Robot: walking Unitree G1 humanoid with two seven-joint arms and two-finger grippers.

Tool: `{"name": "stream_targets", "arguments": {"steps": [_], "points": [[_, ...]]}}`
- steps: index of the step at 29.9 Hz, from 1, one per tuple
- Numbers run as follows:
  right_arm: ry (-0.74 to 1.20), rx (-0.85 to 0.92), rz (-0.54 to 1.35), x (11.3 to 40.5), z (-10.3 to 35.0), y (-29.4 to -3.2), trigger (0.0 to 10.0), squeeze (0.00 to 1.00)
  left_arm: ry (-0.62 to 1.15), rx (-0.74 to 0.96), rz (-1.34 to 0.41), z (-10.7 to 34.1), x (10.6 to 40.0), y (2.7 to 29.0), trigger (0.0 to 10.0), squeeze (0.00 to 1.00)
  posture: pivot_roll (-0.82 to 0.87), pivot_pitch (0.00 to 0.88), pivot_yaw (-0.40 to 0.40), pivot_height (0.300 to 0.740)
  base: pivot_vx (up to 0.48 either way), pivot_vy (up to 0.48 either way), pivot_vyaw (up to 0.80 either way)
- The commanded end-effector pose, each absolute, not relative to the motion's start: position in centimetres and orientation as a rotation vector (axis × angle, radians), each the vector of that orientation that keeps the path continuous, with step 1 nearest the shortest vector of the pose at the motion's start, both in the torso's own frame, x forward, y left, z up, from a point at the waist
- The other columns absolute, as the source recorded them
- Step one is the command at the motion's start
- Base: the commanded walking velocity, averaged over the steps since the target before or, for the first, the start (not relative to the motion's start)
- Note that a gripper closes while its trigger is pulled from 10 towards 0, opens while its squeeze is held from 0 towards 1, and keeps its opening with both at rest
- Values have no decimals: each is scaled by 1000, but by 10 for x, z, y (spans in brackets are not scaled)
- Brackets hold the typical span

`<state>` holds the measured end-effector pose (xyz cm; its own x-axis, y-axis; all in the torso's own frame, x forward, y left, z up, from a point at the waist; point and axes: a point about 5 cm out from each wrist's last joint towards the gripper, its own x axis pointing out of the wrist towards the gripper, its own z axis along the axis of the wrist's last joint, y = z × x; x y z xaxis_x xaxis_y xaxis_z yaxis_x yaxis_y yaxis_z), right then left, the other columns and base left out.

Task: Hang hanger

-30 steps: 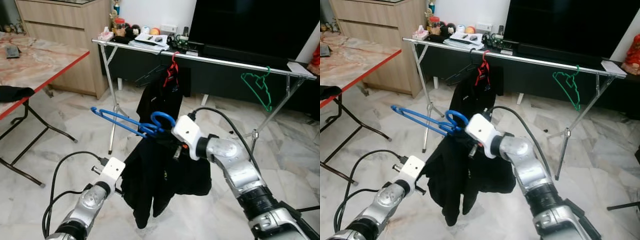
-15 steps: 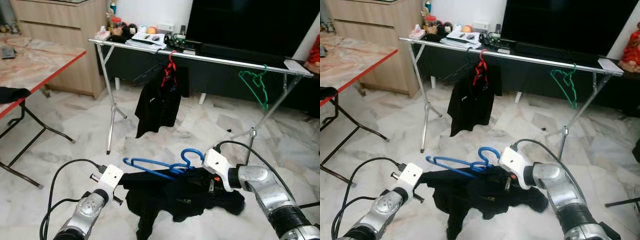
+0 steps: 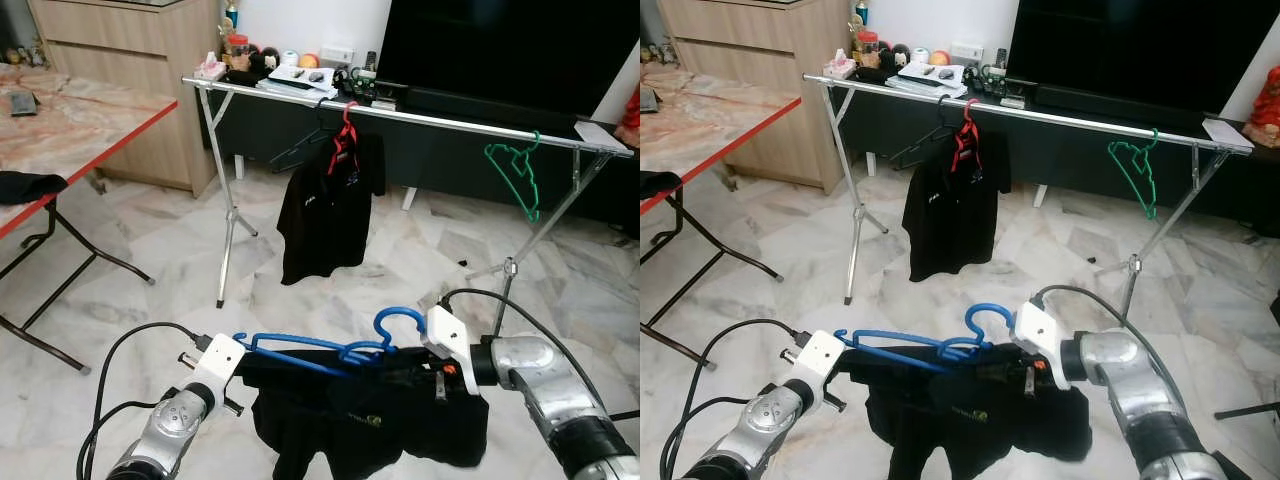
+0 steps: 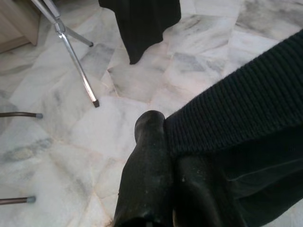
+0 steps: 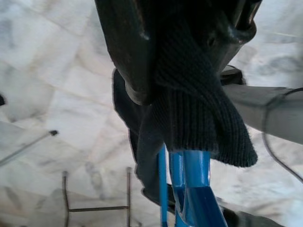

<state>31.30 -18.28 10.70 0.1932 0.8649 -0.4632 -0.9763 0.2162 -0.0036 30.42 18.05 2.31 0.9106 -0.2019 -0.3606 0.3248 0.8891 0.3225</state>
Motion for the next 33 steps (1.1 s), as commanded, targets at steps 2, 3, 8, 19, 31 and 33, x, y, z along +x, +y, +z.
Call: {"name": "stream_targets", "arguments": {"steps": [2,3,8,19,31,33], "points": [[419,-339,1376,308,112,-194,0,0,337,387,-249,23,303,188,0,0,52,67,-88,740,0,0,0],[472,-365,1404,304,107,-200,0,0,338,389,-249,23,303,188,0,0,53,67,-87,740,0,0,0],[590,-494,1393,299,99,-216,0,0,339,392,-250,23,303,188,0,0,52,69,-84,740,0,0,0],[664,-744,1227,306,92,-235,0,0,342,392,-253,23,303,188,0,0,50,69,-80,740,0,0,0],[499,-669,1088,327,104,-222,0,0,361,409,-272,19,300,188,0,0,54,70,-79,740,0,0,0],[527,-722,1075,325,97,-223,0,0,359,406,-279,20,300,187,0,0,54,70,-81,740,0,0,0]]}}
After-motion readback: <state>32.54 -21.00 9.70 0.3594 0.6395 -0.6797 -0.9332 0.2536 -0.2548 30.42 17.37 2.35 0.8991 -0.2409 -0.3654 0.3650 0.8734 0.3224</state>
